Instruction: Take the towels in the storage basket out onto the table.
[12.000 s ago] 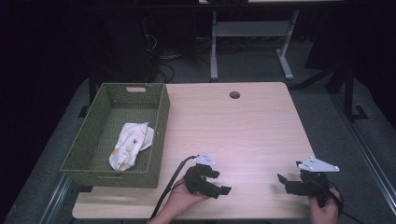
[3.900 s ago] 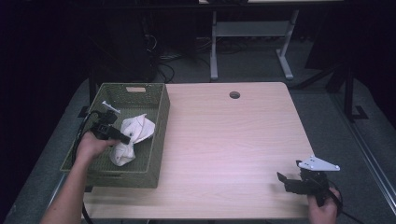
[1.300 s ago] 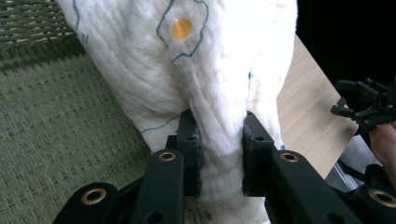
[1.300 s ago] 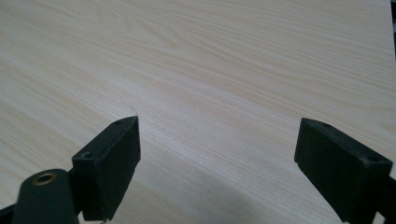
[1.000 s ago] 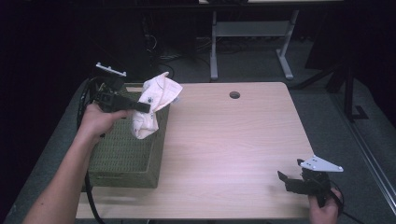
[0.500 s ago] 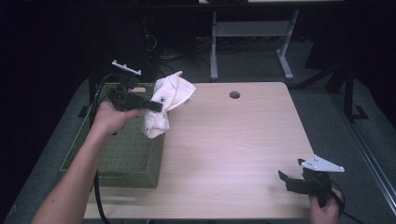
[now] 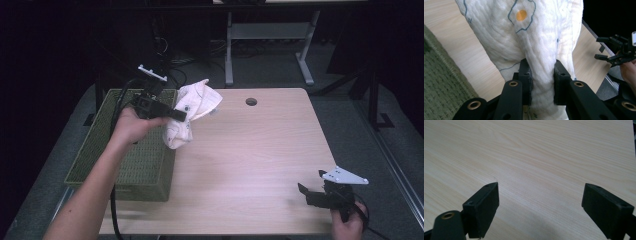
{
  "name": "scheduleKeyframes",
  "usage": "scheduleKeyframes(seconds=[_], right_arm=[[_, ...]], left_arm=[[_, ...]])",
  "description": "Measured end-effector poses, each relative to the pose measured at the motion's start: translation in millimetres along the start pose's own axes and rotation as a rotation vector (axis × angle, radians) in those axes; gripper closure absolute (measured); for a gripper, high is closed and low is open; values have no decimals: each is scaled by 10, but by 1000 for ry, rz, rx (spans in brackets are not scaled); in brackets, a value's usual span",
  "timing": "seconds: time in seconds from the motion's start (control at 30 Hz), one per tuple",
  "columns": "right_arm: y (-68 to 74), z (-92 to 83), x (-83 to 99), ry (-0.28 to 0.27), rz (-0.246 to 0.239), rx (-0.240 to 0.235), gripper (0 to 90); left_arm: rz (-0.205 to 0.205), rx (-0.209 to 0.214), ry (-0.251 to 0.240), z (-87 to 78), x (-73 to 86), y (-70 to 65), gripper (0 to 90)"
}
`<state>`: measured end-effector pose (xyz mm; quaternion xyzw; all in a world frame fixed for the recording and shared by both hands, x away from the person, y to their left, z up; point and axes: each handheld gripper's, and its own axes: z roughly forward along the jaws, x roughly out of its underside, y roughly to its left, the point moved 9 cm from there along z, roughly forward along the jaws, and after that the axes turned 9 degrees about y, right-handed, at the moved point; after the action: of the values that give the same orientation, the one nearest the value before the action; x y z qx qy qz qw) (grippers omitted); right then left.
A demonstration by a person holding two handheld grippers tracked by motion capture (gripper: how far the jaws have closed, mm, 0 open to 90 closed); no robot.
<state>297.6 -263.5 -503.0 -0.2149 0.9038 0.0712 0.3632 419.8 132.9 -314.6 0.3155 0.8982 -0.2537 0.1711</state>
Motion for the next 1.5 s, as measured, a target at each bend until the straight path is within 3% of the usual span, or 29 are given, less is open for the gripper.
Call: scheduleKeyframes(seconds=[0.73,0.9,1.07,1.5], right_arm=[[-23,-15,3,-6,-2,2,140],[-25,-28,2,-11,0,1,139],[-27,-33,10,-9,4,1,140],[-30,-26,10,-8,3,-2,140]], left_arm=[[78,55,58,519,-184,-345,729],[80,71,68,698,-170,-380,728],[104,85,114,907,-106,-449,728],[112,106,133,1221,-98,-587,719]])
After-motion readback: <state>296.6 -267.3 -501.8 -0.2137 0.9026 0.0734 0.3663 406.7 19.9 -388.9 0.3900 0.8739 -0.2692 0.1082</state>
